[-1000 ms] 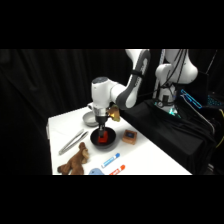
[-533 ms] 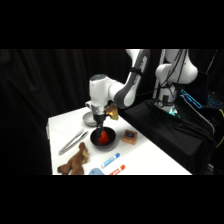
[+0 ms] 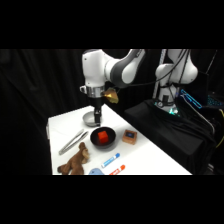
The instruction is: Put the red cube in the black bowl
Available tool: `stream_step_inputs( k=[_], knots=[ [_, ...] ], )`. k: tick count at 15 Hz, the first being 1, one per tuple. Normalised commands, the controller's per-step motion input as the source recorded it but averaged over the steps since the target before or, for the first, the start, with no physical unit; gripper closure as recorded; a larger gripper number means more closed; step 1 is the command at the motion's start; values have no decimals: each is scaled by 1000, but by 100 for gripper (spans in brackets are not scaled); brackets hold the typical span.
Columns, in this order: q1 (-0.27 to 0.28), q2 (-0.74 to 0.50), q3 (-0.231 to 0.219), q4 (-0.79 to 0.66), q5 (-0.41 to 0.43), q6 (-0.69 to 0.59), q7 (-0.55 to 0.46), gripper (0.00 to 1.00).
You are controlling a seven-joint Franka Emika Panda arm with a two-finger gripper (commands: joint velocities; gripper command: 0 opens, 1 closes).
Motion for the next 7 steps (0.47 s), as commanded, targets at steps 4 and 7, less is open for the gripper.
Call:
stream_step_inputs(
  k=[4,7],
  knots=[
    [-112,-252,111,170,171,-557,-304,0],
    [-99,-146,94,156,106,-381,-187,0]
  ],
)
